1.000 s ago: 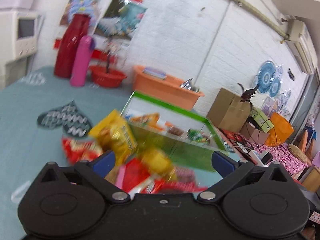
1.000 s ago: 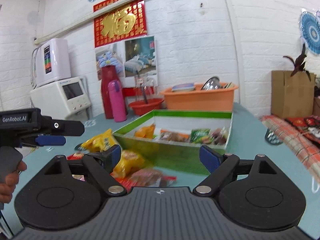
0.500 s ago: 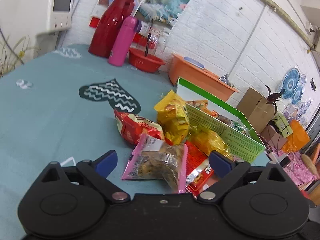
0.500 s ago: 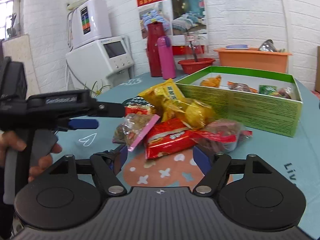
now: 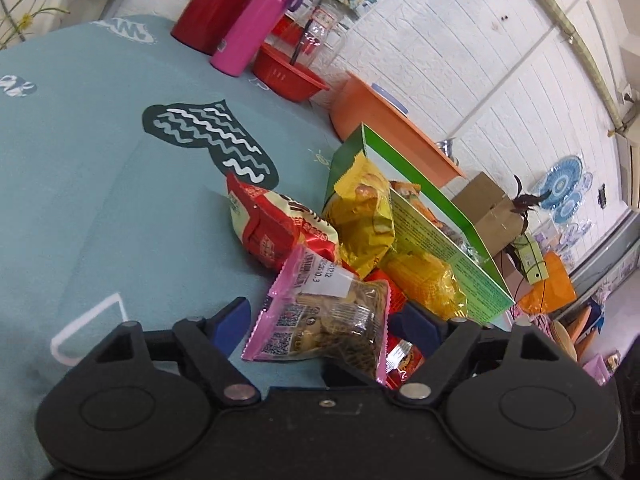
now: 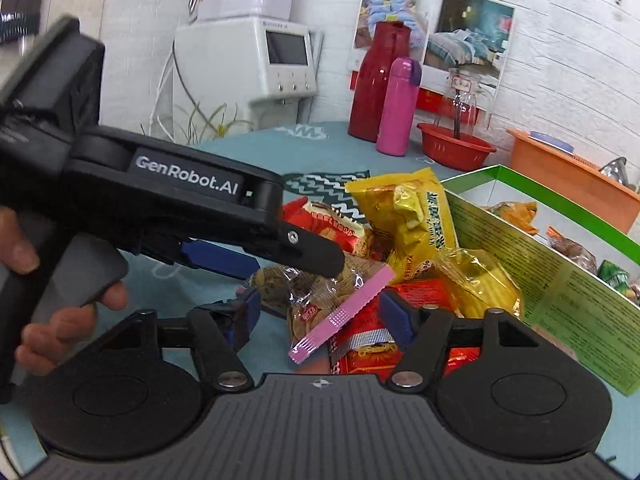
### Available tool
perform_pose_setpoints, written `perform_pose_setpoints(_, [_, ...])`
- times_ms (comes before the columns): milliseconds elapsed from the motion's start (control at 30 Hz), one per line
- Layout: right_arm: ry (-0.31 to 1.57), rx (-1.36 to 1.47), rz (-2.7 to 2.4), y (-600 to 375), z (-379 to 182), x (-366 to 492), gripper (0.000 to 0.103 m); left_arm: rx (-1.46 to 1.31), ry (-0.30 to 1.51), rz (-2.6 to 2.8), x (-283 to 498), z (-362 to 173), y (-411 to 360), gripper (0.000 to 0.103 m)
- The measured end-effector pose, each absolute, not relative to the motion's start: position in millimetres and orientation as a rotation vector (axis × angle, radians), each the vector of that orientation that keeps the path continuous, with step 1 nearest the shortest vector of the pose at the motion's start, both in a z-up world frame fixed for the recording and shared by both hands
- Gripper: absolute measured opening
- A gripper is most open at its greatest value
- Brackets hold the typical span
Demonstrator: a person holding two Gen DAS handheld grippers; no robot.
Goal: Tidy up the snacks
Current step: 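Grasp the pink-edged clear nut bag with the left tool, then carry the nut bag into the green box and open the left tool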
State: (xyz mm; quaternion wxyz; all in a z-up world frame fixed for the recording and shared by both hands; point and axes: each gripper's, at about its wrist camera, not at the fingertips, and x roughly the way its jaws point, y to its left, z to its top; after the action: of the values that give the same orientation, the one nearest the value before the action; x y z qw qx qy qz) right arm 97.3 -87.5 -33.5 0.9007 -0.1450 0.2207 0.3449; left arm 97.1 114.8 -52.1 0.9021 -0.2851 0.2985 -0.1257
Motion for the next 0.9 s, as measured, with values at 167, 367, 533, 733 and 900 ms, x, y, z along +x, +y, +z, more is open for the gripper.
perform_pose_setpoints(167, [0.441, -0.335, 0.687, -85, -37, 98, 0.062, -0.525, 0.622, -0.257, 94, -50, 102, 0.088])
perform_pose_setpoints(367, [0.416, -0.276, 0.687, -102, -24, 82, 0.048, -0.494, 0.571, -0.262, 76, -30, 85, 0.085])
perform_pose_setpoints(533, [0.324, -0.226, 0.658, -122, -3, 69, 0.048, -0.415, 0.497, -0.305, 74, 4, 62, 0.085])
perform_pose_setpoints(733, [0.237, -0.169, 0.577, -151, 18, 78, 0.048, -0.337, 0.448, -0.380, 99, 32, 29, 0.085])
perform_pose_setpoints(900, [0.213, -0.134, 0.509, -173, 27, 99, 0.048, -0.301, 0.445, -0.441, 133, 42, 5, 0.085])
